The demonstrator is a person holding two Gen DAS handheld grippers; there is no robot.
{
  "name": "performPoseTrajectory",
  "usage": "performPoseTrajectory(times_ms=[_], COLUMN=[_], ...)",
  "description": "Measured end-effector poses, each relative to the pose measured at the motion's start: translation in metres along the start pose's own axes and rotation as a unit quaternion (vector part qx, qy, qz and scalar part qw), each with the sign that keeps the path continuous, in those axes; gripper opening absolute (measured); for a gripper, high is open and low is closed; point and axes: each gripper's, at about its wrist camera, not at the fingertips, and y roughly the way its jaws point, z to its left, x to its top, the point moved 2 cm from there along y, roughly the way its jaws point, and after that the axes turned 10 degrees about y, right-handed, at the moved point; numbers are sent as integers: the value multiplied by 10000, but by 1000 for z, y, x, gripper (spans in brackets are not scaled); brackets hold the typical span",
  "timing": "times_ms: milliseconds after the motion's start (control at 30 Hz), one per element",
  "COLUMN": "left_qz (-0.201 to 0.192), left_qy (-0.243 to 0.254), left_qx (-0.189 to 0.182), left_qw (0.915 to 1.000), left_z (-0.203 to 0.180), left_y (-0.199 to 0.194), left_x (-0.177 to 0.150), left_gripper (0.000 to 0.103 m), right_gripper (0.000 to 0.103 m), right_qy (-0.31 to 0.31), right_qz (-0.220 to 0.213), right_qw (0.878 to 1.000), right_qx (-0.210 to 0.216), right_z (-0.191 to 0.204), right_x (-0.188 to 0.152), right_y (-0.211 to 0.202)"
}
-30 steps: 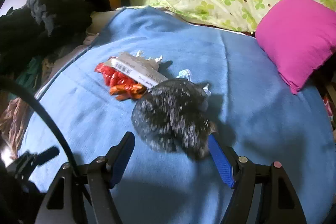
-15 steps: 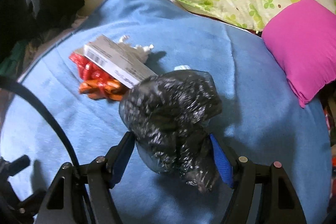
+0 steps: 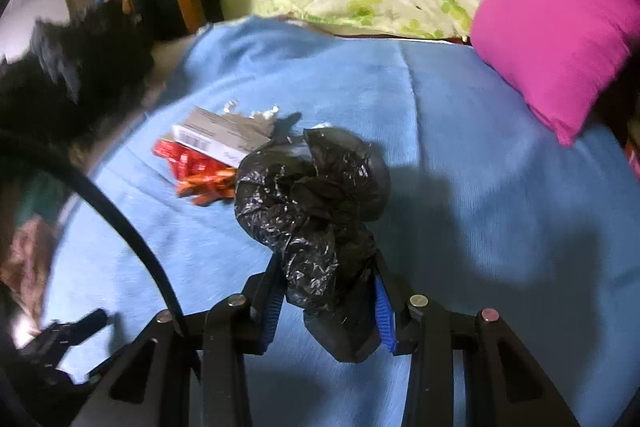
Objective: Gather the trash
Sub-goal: 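Grasp the orange tied bag with the left tool while the right tool holds the black bag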
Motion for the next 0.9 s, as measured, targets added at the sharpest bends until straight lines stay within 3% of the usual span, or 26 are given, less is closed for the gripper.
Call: performPoseTrajectory(times_ms=[200,467,667,800,900], left_qz=[29,105,96,274,256], left_qy=[71,132,297,-71,-42], left_qx=[136,205,-175,-317,-228], left_qw=[9999,9996,9994,9991,9994], left_z=[-1,-2,-1,0,-9], left_y=[2,7,22,51,68], left_x=[-2,2,44,79,96], left_gripper=[73,73,73,73,73], right_gripper=[42,42,42,42,42], right_qy=[654,989,1119,1208,1372], right_qz=[-140,-320,-485,-623,-749], right_qw=[9966,9907,9866,9834,9794], right_qx=[473,882,1085,1198,1279], right_z=[-13,-24,-27,-32,-39], right_x=[-31,-30,-26,-22,-19], right_y=[-21,-28,-36,-41,-46])
